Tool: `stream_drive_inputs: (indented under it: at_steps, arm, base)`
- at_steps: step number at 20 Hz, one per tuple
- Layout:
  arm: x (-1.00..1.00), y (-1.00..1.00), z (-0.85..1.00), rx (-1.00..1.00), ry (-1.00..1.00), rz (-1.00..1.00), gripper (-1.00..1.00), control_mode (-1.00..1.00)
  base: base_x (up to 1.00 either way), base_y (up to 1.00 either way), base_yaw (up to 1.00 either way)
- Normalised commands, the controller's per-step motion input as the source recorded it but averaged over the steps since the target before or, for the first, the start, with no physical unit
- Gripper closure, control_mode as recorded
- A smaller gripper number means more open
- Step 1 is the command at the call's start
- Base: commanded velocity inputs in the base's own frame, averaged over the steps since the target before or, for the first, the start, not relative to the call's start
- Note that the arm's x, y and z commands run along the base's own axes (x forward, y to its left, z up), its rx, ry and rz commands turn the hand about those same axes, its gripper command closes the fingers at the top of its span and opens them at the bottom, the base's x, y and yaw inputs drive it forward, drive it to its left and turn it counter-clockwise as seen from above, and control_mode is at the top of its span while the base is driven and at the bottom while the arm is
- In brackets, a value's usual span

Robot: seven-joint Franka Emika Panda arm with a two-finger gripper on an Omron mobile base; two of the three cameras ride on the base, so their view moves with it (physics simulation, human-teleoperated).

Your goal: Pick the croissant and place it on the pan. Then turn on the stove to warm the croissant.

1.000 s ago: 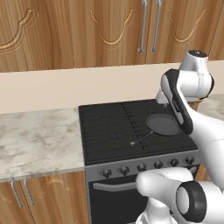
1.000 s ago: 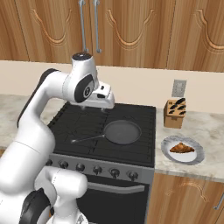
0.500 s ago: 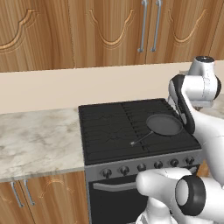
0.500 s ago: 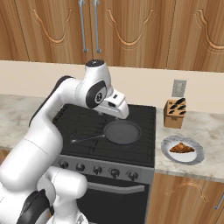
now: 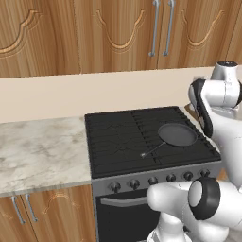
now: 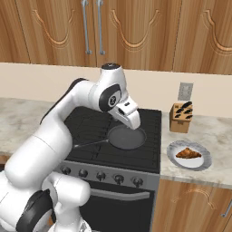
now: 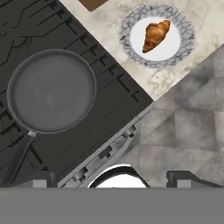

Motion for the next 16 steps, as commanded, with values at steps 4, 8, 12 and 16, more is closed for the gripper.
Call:
stream_drive_inputs:
  at_steps: [4,8,12,16]
  arm:
    - [0.00,-0.54,-0.04,0.00,0.00,0.00,-1.00,-1.00]
    - [0.01,-0.61,-0.10,0.00,0.02,0.00,-1.00,-1.00]
    - [0.01,-0.42,-0.06,0.00,0.00,-0.01,-1.00,-1.00]
    - [0.11,-0.36,-0.18,0.01,-0.01,-0.02,-1.00,-1.00]
  base:
    - [0.00,0.00,0.00]
    - [0.00,0.00,0.00]
    - [0.00,0.00,0.00]
    - [0.00,0.00,0.00]
